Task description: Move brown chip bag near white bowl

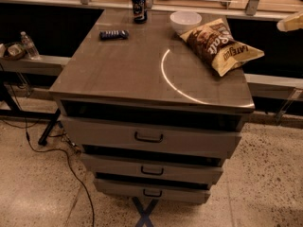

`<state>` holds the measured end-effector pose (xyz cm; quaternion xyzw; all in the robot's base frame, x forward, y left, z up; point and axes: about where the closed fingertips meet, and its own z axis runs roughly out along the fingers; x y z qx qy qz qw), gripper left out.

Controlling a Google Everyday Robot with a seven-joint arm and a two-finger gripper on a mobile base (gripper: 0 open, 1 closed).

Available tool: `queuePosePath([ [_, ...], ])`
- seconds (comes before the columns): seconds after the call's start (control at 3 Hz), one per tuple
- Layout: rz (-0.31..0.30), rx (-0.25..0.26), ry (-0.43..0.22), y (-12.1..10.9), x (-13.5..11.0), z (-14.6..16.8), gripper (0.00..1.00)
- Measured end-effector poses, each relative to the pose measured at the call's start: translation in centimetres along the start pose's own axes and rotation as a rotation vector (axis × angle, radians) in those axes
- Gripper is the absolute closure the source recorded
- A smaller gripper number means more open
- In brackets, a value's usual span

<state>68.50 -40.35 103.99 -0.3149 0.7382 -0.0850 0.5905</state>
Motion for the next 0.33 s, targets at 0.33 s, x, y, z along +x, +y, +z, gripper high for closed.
queuePosePath([
  [0.33, 0.003, -0.013, 0.000, 0.45, 0.15, 1.32, 0.00],
])
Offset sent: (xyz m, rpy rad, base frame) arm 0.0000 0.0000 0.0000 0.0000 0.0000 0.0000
